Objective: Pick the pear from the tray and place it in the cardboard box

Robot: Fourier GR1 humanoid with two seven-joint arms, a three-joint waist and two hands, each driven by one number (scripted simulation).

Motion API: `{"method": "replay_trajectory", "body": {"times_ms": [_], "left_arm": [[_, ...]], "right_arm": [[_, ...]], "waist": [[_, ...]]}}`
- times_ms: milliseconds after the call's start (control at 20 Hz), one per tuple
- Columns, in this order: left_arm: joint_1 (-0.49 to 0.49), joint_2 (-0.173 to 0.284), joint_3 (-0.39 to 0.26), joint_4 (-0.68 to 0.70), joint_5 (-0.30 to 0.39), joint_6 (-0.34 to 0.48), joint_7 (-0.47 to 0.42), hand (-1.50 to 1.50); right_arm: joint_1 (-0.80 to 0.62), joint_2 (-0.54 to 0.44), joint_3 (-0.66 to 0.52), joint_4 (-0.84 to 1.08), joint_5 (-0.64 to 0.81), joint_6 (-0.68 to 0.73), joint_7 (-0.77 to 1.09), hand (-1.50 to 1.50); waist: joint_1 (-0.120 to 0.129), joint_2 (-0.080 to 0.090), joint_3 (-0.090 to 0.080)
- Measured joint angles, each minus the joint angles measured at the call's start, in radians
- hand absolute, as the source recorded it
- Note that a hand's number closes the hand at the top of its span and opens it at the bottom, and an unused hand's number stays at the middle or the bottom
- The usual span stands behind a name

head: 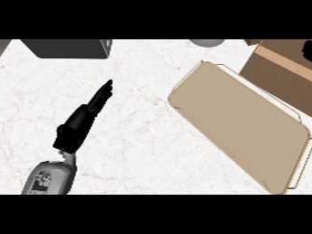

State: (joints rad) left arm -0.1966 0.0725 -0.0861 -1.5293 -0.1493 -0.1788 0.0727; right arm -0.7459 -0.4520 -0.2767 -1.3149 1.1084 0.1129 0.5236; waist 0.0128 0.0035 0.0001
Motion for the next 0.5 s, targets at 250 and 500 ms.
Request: {"method": "replay_trajectory", "body": {"times_ms": [250, 500], "left_arm": [[-0.001, -0.001, 0.001, 0.009, -0.004, -0.004, -0.011, 0.0], [-0.001, 0.001, 0.004, -0.002, -0.002, -0.008, -0.005, 0.0]], "right_arm": [[-0.006, 0.01, -0.034, 0.19, -0.016, -0.106, -0.052, -1.5], [-0.019, 0.04, -0.117, 0.33, -0.105, -0.172, -0.081, -1.5]], "waist": [[0.001, 0.001, 0.0], [0.002, 0.002, 0.001]]}}
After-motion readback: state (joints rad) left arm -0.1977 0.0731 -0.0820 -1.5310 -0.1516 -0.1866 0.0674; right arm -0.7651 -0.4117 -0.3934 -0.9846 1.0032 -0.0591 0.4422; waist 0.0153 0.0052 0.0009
